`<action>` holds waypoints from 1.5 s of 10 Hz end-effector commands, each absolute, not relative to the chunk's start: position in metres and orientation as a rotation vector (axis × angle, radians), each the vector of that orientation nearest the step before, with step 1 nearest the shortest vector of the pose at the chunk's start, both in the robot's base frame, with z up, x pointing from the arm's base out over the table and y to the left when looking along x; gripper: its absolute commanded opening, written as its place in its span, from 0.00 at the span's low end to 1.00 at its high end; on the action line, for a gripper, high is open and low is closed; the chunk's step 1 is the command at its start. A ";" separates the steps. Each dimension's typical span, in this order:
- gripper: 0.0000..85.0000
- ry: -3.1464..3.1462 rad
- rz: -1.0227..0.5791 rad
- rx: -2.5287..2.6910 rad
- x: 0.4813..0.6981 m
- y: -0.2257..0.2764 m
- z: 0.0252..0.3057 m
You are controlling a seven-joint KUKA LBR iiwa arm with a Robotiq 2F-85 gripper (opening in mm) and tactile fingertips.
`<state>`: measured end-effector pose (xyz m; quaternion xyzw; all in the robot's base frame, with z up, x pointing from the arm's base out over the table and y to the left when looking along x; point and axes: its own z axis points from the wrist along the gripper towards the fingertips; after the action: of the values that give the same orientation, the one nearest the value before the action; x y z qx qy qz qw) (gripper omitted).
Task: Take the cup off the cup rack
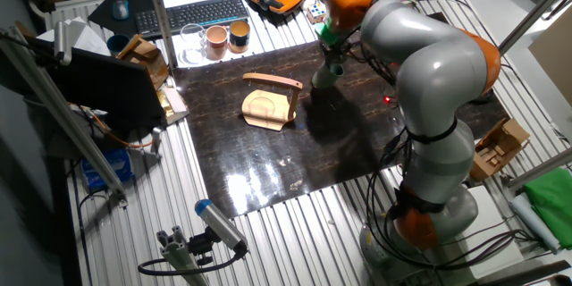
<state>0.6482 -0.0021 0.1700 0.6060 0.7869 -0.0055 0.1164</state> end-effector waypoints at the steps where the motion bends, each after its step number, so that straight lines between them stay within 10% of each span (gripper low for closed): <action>1: 0.01 2.276 -0.025 1.796 0.647 -0.003 0.169; 15: 0.01 2.131 -0.117 1.870 0.645 -0.014 0.137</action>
<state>0.6449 -0.0142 0.1369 0.6509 0.7427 -0.0409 0.1518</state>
